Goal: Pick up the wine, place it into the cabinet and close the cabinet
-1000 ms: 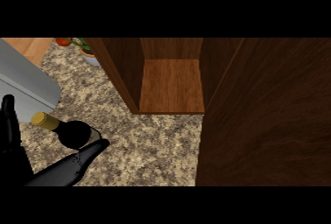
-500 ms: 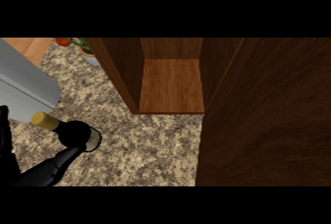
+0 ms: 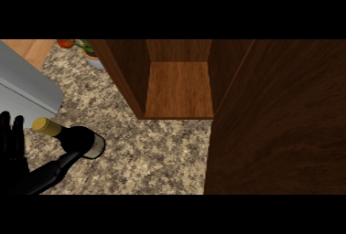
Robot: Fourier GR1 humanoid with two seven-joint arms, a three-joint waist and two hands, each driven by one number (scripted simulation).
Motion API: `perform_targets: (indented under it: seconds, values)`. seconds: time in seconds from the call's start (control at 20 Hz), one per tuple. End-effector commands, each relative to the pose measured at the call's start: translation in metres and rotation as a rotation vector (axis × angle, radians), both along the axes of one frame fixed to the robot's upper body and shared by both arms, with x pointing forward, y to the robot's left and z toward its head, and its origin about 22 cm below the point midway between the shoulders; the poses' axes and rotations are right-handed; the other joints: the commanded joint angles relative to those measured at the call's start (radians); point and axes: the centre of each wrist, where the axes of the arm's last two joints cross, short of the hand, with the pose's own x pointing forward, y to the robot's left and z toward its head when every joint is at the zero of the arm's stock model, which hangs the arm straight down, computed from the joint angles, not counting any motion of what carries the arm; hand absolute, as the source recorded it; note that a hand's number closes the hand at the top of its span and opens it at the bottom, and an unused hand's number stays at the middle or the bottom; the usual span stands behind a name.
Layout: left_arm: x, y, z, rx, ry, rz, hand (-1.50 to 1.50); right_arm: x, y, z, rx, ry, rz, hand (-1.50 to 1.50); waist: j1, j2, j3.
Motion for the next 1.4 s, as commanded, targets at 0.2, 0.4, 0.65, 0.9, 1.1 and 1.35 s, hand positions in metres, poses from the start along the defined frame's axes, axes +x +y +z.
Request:
perform_targets:
  seconds: [0.2, 0.4, 0.65, 0.9, 1.1, 1.35]
  values:
    - [0.008, 0.026, -0.044, -0.017, 0.009, 0.031, -1.50, -0.015, -0.010, 0.013, 0.034, -0.030, 0.039, -1.50, 0.002, 0.001, 0.000]
    - [0.019, 0.044, -0.067, 0.007, 0.009, 0.080, -1.50, -0.022, 0.001, 0.020, 0.040, -0.057, 0.035, -1.50, 0.000, 0.001, 0.000]
    - [0.010, 0.045, -0.087, 0.002, 0.026, 0.057, -1.50, -0.028, -0.014, 0.018, 0.034, -0.043, 0.027, -1.50, -0.001, 0.000, 0.001]
    - [0.006, 0.045, -0.115, 0.000, 0.040, 0.067, -1.50, -0.036, 0.001, 0.018, 0.053, -0.045, 0.028, -1.50, -0.002, 0.000, 0.000]
    - [-0.007, 0.053, -0.122, -0.008, 0.055, 0.061, -1.50, -0.017, -0.005, 0.022, 0.042, -0.042, 0.015, -1.50, 0.005, 0.000, 0.001]
    - [0.004, 0.056, -0.135, -0.004, 0.047, 0.007, -1.50, -0.023, -0.007, 0.030, 0.019, -0.048, 0.035, -1.50, 0.002, 0.000, 0.001]
